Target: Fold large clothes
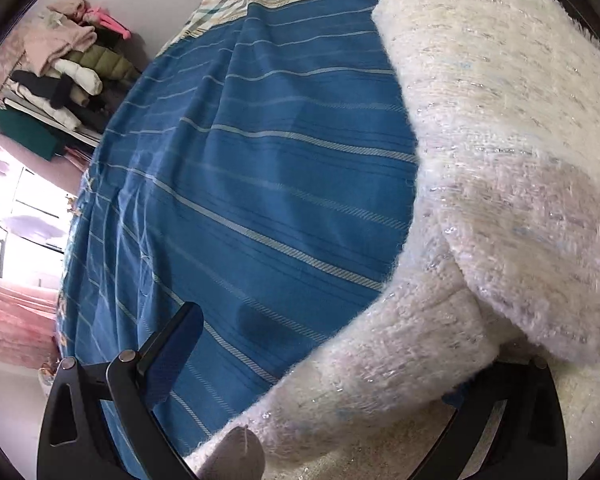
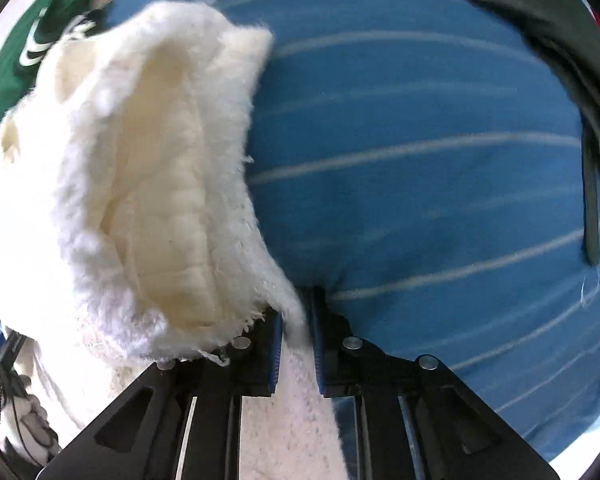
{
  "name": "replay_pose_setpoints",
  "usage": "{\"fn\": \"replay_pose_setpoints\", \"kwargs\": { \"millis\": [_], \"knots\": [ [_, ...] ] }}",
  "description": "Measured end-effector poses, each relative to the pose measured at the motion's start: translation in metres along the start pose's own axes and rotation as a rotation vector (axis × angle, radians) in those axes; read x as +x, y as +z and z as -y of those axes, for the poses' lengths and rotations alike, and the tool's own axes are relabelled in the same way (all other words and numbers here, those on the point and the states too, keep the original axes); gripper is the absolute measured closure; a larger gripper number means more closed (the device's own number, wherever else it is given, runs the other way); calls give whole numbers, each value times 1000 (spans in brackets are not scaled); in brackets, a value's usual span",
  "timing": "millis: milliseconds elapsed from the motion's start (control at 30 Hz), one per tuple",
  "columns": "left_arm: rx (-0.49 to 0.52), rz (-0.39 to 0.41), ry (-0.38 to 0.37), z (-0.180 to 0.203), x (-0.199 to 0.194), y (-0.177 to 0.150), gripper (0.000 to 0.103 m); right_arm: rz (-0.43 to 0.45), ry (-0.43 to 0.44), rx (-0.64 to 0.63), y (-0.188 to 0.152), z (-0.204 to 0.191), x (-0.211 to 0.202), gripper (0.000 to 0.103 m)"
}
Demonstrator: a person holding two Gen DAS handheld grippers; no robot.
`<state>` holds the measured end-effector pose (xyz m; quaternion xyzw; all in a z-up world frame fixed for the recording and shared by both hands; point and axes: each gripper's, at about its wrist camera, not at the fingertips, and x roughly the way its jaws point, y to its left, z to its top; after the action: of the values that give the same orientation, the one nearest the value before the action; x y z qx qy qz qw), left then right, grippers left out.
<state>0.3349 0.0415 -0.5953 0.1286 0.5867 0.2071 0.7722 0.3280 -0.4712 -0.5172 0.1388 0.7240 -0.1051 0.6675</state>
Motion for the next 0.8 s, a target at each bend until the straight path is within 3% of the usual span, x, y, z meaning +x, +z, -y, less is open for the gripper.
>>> {"fn": "replay_pose_setpoints", "kwargs": {
  "millis": [133, 167, 233, 300, 367, 400, 467, 500, 533, 600, 633, 667, 733, 800],
  "knots": [
    [-26, -55, -24, -11, -13, 0, 0, -88, 7, -1, 3, -3, -27, 77],
    [-34, -64, -30, -15, -23, -3, 0, -83, -3, 18, -3, -4, -37, 68],
    [-46, -61, -30, -22, -39, -12, 0, -48, -61, 87, -14, 9, -71, 65],
    [-58, -52, -32, -27, -58, -23, 0, 51, 18, 129, -19, 13, -105, 65],
    [-64, -51, -35, -28, -69, -33, 0, 90, 118, 82, -17, 2, -121, 66],
    [-68, -58, -39, -26, -73, -38, 0, 94, 162, 54, -14, 0, -124, 67],
    [-80, -69, -47, -20, -76, -43, 0, 99, 236, -43, -2, -30, -118, 86],
    [-80, -73, -44, -19, -75, -43, 0, 106, 241, -71, -12, -67, -107, 86],
    [-80, -77, -36, -14, -74, -43, 0, 123, 238, -121, -2, -75, -94, 88],
    [-83, -78, -15, -8, -72, -43, 0, 131, 144, -168, 20, -86, -64, 90],
    [-85, -71, 5, -5, -72, -43, 0, 134, 84, -176, 37, -83, -41, 96],
    [-86, -67, 25, -2, -74, -44, 0, 122, 66, -178, 48, -75, -26, 103],
    [-95, -59, 58, 1, -79, -48, 0, 113, 64, -213, 60, -76, -6, 103],
    [-106, -49, 106, 5, -88, -53, 0, 96, 48, -263, 62, -82, -17, 103]
  ]
}}
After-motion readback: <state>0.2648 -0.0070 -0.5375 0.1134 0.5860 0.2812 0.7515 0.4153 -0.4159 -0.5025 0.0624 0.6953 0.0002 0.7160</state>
